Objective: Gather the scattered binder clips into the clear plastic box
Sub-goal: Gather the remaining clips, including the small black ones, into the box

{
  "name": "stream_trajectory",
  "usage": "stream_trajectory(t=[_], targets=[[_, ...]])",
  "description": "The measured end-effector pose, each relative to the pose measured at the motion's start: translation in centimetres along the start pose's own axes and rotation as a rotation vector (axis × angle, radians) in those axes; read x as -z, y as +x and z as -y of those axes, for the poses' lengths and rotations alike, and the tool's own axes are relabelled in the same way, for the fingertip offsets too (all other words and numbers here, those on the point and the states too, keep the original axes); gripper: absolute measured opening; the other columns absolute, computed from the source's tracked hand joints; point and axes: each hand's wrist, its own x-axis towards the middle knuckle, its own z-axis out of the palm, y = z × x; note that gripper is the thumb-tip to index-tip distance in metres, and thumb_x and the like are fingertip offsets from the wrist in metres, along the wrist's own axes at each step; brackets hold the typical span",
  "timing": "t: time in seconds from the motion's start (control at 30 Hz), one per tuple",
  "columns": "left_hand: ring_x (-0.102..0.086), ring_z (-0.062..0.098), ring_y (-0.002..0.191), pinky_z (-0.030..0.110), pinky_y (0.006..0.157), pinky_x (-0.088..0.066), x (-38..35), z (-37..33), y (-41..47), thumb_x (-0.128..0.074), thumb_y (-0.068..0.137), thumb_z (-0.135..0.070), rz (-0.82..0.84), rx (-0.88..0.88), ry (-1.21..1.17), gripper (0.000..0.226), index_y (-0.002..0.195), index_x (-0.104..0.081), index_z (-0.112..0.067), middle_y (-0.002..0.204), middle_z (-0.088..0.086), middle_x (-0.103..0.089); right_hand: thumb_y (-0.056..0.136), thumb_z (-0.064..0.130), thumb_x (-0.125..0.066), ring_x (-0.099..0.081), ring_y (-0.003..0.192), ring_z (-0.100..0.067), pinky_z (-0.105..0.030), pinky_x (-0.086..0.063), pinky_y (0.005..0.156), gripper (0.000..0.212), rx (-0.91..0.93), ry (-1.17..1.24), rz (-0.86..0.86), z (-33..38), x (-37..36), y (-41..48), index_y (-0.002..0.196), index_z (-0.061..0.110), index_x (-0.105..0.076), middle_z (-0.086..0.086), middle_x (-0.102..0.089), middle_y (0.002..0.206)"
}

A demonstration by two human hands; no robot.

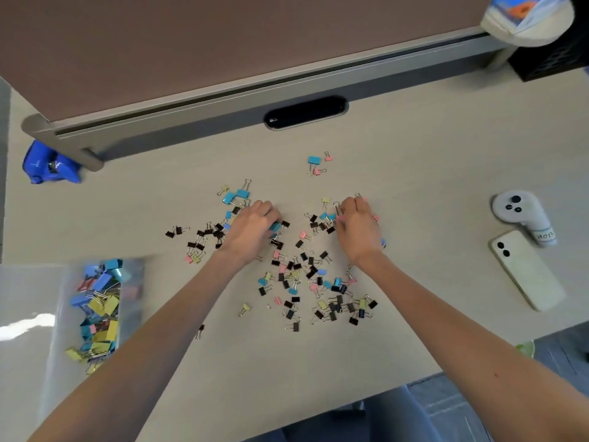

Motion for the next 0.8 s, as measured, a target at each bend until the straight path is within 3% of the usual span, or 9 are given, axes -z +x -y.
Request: stream_trajectory(t=[0.1,0.17,0.33,0.4,0.5,0.6,0.7,0.8], targets=[[-0.05,0.02,0.098,0.033,0.087,-0.041,0.0,0.0,0.0,-0.071,0.083,-0.017,-0.079,0.023,-0.087,0.026,0.108,-0.063,-0.014,0.104,0.001,-0.057,0.09,0.006,-0.051,-0.049,0.105,-0.028,-0.031,-0.04,0.066,0.019,-0.057,0.014,0.005,0.2,-0.1,0.5,0.109,0.003,-0.049,-0.012,-0.051,0.113],[-0.05,0.016,0.098,0.029,0.087,-0.041,0.2,-0.2,0.0,-0.07,0.084,-0.017,-0.142,0.107,-0.268,0.023,0.106,-0.063,-0.014,0.103,-0.002,-0.056,0.086,0.002,-0.051,-0.049,0.104,-0.025,-0.027,-0.032,0.066,0.022,-0.09,0.061,-0.033,0.4,-0.1,0.6,0.107,0.005,-0.049,-0.009,-0.052,0.111],[-0.06,0.011,0.093,0.017,0.08,-0.048,1.9,-0.5,0.2,-0.061,0.09,-0.004,-0.194,0.542,-1.025,0.017,0.106,-0.059,-0.008,0.1,0.001,-0.062,0.085,0.002,-0.054,-0.052,0.1,-0.015,-0.029,-0.048,0.074,0.029,-0.056,0.366,-0.037,2.8,0.1,0.8,0.113,0.009,-0.055,-0.005,-0.06,0.108],[-0.062,0.015,0.091,0.019,0.079,-0.052,2.4,0.1,0.0,-0.056,0.093,-0.005,-0.196,0.625,-1.196,0.017,0.11,-0.057,-0.006,0.101,0.007,-0.064,0.086,0.005,-0.055,-0.052,0.089,-0.002,-0.02,-0.047,0.075,0.029,-0.076,0.47,0.025,4.5,-0.2,1.3,0.113,0.012,-0.058,-0.004,-0.063,0.102],[-0.061,0.017,0.075,0.025,0.073,-0.055,3.2,0.9,-0.4,-0.048,0.098,-0.008,-0.221,0.717,-1.437,0.018,0.112,-0.058,-0.004,0.099,0.012,-0.064,0.085,0.002,-0.059,-0.059,0.083,-0.008,-0.009,-0.045,0.071,0.025,-0.215,0.837,0.131,7.3,-0.3,2.1,0.108,0.01,-0.061,-0.008,-0.066,0.095],[-0.052,0.016,0.065,0.022,0.061,-0.051,4.0,2.1,-0.7,-0.041,0.096,-0.008,-0.262,0.79,-1.64,0.02,0.099,-0.06,-0.004,0.09,0.009,-0.058,0.084,-0.007,-0.051,-0.062,0.083,-0.015,-0.02,-0.052,0.071,0.03,-0.417,1.194,0.3,9.4,-0.1,2.7,0.112,0.003,-0.057,-0.008,-0.068,0.09],[-0.044,0.012,0.057,0.022,0.053,-0.039,4.3,3.0,-0.8,-0.04,0.093,-0.011,-0.282,0.871,-1.623,0.022,0.082,-0.059,-0.011,0.078,0.002,-0.057,0.078,-0.014,-0.039,-0.063,0.077,-0.021,-0.032,-0.056,0.076,0.04,-0.513,1.372,0.47,10.7,-0.3,3.4,0.112,-0.001,-0.054,-0.01,-0.061,0.084],[-0.046,0.011,0.059,0.021,0.053,-0.035,4.0,3.9,-0.2,-0.046,0.092,-0.015,-0.283,0.964,-1.299,0.018,0.08,-0.059,-0.012,0.075,-0.004,-0.06,0.078,-0.01,-0.04,-0.055,0.068,-0.016,-0.026,-0.05,0.062,0.033,-0.467,1.273,0.542,11.8,-1.1,4.4,0.103,0.007,-0.055,-0.009,-0.055,0.081]])
